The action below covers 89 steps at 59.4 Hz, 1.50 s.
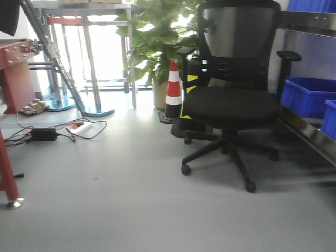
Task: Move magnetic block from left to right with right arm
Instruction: 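Turn the base past the chair toward the second grey table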
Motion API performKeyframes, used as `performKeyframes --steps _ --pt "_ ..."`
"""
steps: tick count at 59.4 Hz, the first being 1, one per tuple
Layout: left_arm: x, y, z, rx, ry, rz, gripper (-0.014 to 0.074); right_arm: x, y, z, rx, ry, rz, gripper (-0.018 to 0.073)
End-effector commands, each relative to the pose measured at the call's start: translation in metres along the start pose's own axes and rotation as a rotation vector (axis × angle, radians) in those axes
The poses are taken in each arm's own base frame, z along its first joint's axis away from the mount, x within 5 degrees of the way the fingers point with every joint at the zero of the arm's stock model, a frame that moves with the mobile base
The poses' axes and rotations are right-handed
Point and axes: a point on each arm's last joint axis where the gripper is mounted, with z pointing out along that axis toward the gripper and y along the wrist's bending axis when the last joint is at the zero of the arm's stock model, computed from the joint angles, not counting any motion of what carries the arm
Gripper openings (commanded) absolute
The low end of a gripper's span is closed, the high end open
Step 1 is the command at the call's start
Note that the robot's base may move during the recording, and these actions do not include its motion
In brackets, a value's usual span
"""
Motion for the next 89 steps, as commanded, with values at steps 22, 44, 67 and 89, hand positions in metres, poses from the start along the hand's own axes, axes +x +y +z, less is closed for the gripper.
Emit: performKeyframes --steps 22,44,67,89 --pt "-0.0056 -0.0006 -0.001 0.011 -0.091 -0.005 -0.0116 -0.015 0.0008 -0.0009 -0.004 -0.096 -0.019 0.0204" --pt "-0.0055 -0.0006 -0.0009 0.011 -0.09 -0.005 -0.0116 -0.015 0.0008 -0.0009 -0.004 -0.096 -0.019 0.0204" --pt "-0.0055 -0.0006 -0.0009 0.011 -0.09 -0.005 -0.0116 -0.015 0.0008 -0.0009 -0.004 -0.096 -0.019 0.0204" --pt "-0.0055 -0.0006 -0.0009 0.011 -0.09 -0.005 -0.0116 -0.015 0.0008 -0.0009 -0.004 -0.096 -0.019 0.0204"
